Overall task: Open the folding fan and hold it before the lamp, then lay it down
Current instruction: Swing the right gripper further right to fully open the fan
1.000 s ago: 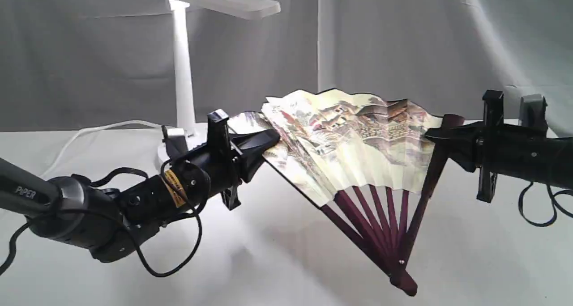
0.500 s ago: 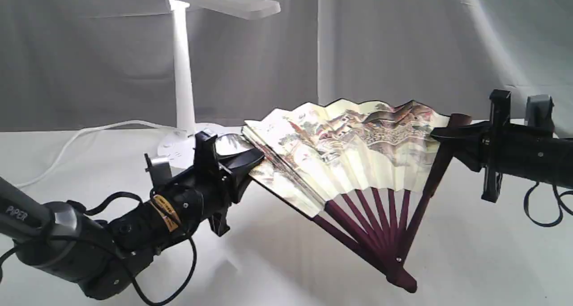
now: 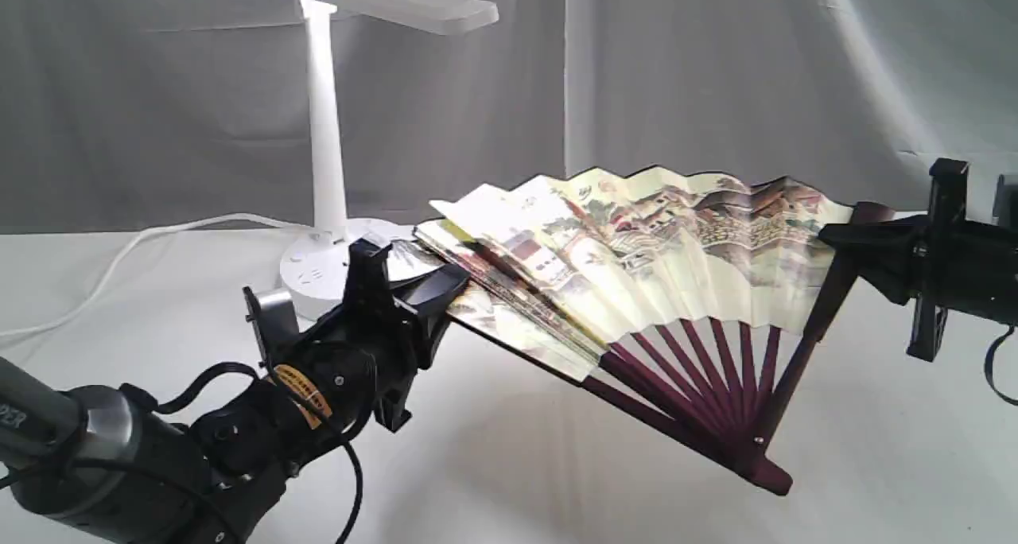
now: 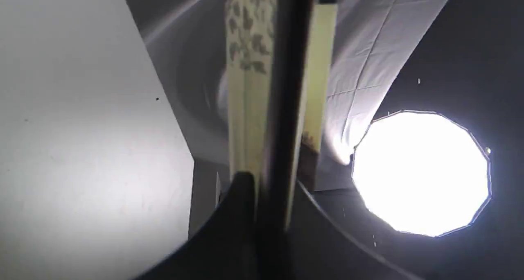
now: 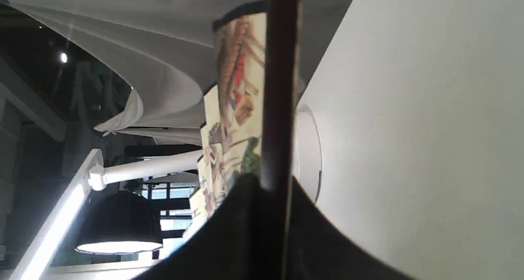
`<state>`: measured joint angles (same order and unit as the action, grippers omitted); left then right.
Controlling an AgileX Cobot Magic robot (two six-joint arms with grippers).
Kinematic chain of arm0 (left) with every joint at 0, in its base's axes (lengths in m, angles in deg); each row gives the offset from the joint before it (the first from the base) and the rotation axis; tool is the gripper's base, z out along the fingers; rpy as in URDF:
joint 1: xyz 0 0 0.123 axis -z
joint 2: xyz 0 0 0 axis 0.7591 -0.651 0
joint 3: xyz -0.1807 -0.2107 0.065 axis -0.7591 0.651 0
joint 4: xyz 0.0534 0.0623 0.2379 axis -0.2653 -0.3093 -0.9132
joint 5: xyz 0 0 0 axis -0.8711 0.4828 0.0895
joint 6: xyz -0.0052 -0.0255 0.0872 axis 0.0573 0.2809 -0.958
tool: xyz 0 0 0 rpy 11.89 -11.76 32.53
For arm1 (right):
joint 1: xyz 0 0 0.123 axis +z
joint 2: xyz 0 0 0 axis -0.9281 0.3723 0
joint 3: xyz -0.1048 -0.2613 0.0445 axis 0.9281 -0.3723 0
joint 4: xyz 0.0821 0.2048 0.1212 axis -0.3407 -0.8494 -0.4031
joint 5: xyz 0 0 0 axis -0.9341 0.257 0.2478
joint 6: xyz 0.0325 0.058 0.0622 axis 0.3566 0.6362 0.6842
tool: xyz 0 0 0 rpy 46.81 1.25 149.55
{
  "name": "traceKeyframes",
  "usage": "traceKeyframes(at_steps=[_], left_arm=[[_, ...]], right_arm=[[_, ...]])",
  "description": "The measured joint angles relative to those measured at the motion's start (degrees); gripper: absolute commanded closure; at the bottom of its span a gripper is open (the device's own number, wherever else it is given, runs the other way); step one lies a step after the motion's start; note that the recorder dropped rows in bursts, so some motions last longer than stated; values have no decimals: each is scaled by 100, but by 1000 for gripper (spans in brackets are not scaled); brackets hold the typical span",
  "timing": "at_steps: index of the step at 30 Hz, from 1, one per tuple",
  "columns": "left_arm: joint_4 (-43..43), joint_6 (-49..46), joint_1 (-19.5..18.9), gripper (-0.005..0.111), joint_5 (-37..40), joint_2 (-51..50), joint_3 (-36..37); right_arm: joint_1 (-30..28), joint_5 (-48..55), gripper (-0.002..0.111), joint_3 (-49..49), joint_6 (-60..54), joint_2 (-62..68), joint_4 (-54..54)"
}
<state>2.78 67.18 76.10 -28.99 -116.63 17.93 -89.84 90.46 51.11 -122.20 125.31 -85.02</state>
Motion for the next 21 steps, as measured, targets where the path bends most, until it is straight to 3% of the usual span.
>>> traceKeyframes(at_steps=[7,16,21], left_arm=[[990,-309,196,107,26,230,339],[1359,-368,232,107,66,335,556],[1969,-624,576,107,89,540,685]], right_arm=[[-249,13,108,0,59,0,-71],[-513,58,108,0,81,0,-50],[-627,110,108,0,105,0,-50]])
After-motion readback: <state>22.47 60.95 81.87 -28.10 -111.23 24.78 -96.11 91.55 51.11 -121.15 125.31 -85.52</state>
